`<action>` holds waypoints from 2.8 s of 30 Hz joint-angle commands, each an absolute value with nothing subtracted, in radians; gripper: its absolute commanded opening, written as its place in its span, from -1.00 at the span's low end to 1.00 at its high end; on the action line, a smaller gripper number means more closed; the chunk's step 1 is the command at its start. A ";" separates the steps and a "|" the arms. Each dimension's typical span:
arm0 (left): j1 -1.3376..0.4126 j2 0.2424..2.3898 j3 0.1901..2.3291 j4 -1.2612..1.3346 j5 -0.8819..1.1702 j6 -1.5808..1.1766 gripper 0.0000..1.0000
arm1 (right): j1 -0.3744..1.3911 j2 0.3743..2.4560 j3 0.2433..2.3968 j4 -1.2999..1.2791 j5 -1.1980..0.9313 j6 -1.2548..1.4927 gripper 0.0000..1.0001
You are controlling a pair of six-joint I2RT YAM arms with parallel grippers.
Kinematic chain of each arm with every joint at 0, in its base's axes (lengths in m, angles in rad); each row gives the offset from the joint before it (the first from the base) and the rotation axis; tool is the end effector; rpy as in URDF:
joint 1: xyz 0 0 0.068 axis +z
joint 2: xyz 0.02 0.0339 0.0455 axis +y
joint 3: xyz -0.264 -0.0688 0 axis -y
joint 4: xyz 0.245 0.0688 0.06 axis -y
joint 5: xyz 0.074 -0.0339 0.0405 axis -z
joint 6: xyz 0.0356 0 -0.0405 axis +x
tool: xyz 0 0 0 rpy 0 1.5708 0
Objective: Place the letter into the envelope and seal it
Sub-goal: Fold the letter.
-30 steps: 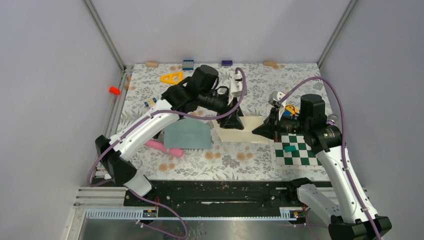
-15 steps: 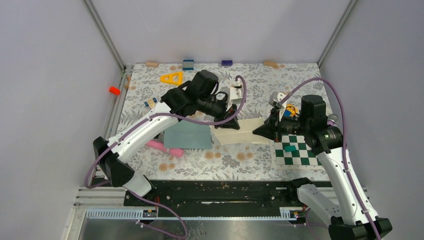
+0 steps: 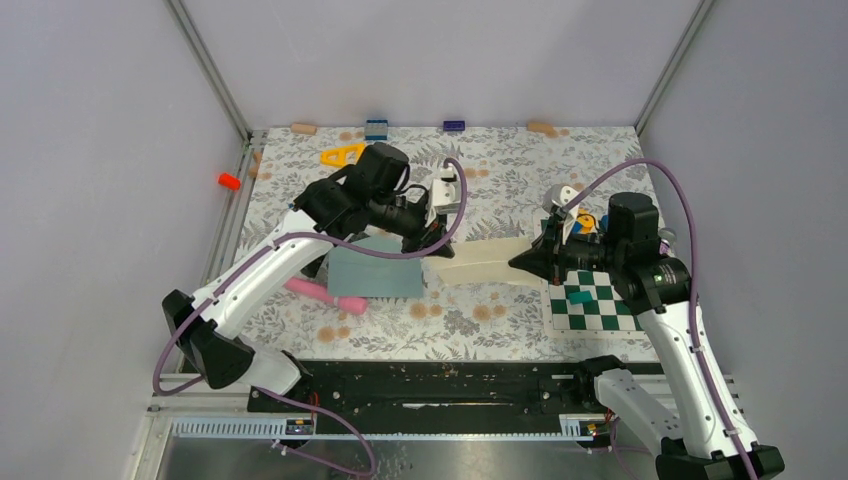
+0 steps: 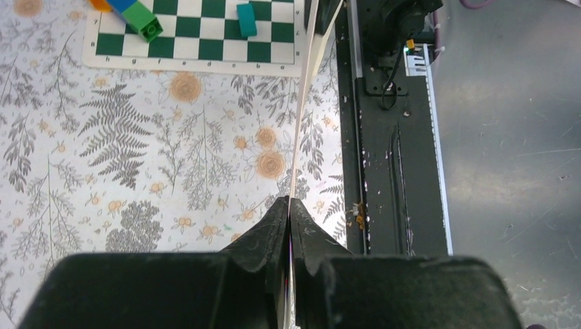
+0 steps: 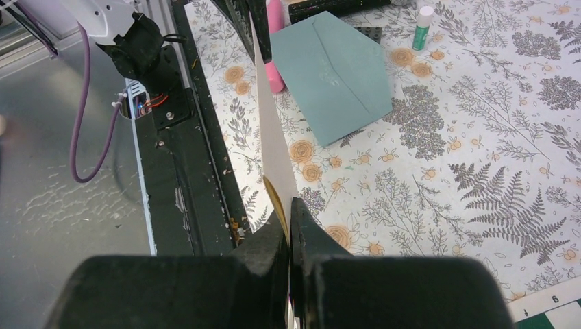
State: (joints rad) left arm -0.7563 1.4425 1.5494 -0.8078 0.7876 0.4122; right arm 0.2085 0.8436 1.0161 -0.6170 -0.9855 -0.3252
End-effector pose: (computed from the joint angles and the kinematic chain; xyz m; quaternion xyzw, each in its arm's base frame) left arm 0.2003 -0.2237 0.3972 0.5968 0.6094 -0.4095 0.3238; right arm 0.1505 0.0622 0.3716 -0.4400 0.6520 0.3719 0.4929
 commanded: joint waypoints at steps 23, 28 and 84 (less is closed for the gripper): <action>-0.577 1.342 1.480 -0.964 0.854 0.662 -1.00 | 0.166 0.794 1.052 -0.614 -0.977 -0.330 -1.00; -0.575 1.345 1.486 -0.969 0.860 0.663 -1.00 | 0.166 0.789 1.052 -0.614 -0.983 -0.328 -1.00; -0.672 1.425 1.614 -0.925 0.913 0.541 -1.00 | 0.166 0.798 1.065 -0.660 -1.061 -0.365 -0.02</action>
State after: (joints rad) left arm -0.6712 1.4612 1.6203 -0.9329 0.8890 0.5304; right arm 0.1692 0.8051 1.0183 -0.6685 -1.1015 -0.3294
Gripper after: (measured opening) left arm 0.006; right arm 0.210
